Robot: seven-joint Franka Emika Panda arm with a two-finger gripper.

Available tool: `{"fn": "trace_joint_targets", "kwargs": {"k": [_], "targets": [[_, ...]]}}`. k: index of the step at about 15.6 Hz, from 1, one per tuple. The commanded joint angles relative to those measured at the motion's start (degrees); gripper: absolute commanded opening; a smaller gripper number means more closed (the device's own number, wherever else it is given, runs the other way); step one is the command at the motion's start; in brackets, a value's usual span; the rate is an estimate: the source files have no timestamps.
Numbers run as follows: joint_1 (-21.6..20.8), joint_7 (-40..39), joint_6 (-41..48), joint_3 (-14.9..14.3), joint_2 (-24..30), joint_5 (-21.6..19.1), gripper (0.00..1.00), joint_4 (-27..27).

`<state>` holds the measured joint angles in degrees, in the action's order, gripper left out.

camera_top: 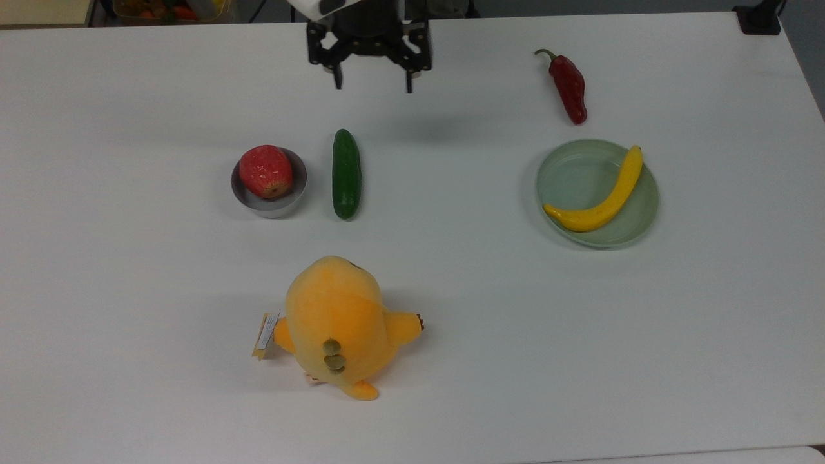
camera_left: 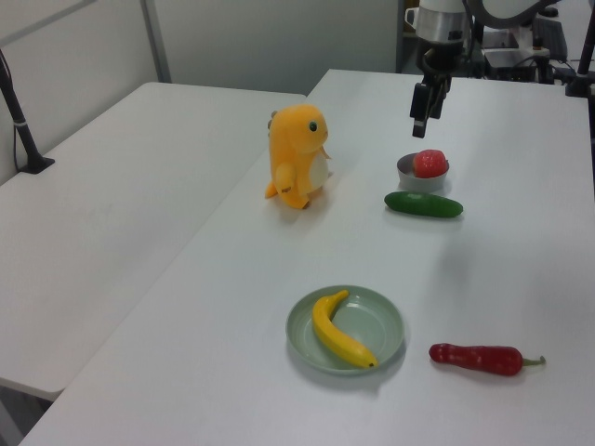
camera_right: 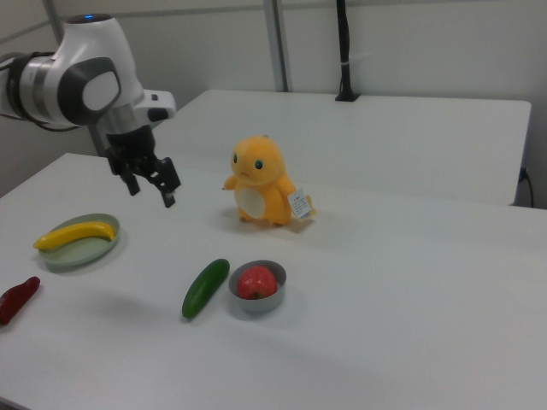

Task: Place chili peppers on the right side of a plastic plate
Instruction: 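Move the open gripper over the red chili pepper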

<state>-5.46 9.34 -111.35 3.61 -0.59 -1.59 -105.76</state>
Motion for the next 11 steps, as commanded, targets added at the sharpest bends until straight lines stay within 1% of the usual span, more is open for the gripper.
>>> {"fn": "trace_joint_targets", "kwargs": {"k": [1,5,6,8,9,11], "targets": [[0.1,3.3,-0.2,4.5,2.3,-1.8,1.0,-1.5],[-0.4,7.3,0.1,9.7,2.5,-1.8,1.0,-2.3],[-2.8,7.9,0.6,10.6,2.9,-1.8,1.0,-3.0],[-5.9,7.5,2.3,11.0,2.7,-1.8,1.0,-3.5],[-6.9,7.8,2.4,12.3,2.8,-1.8,1.0,-4.2],[-7.5,8.0,2.5,15.5,2.8,-1.8,1.0,-5.0]]}}
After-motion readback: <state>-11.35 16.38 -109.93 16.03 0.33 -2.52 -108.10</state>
